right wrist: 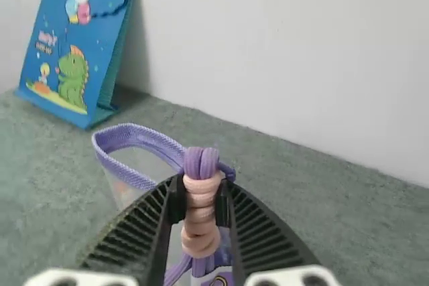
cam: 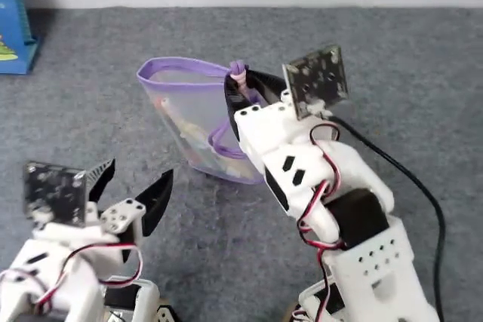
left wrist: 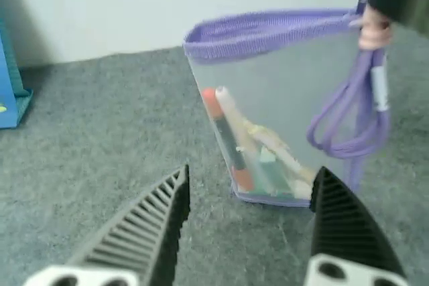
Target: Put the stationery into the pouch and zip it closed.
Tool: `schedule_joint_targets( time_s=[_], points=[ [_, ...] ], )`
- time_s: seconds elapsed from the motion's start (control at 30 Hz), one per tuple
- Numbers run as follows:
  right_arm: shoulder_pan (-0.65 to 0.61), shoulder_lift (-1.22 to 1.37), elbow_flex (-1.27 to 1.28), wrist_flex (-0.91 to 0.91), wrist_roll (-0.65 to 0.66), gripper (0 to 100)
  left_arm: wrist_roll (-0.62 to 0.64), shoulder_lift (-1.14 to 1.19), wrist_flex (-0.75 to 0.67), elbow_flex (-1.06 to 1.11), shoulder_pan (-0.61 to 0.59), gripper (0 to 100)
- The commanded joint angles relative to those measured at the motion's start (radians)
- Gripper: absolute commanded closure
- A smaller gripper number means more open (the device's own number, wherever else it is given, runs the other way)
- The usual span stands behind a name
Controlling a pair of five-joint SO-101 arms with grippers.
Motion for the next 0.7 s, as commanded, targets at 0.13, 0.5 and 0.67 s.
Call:
schedule_joint_targets(
  time_s=[0.13,0.5,0.67],
  points=[
    [-0.050,0.160,-0.437,0.386,0.164,99.1,-0.014,-0.060,-0.193,0.200,-0.005,72],
    [-0.059,0.323,-0.710,0.756,0.325,99.1,0.015,-0.066,-0.284,0.285,0.006,71],
    [-0.134,0.321,-0.710,0.846,0.397,99.1,0.025,-0.066,-0.281,0.288,0.106,71]
  ],
)
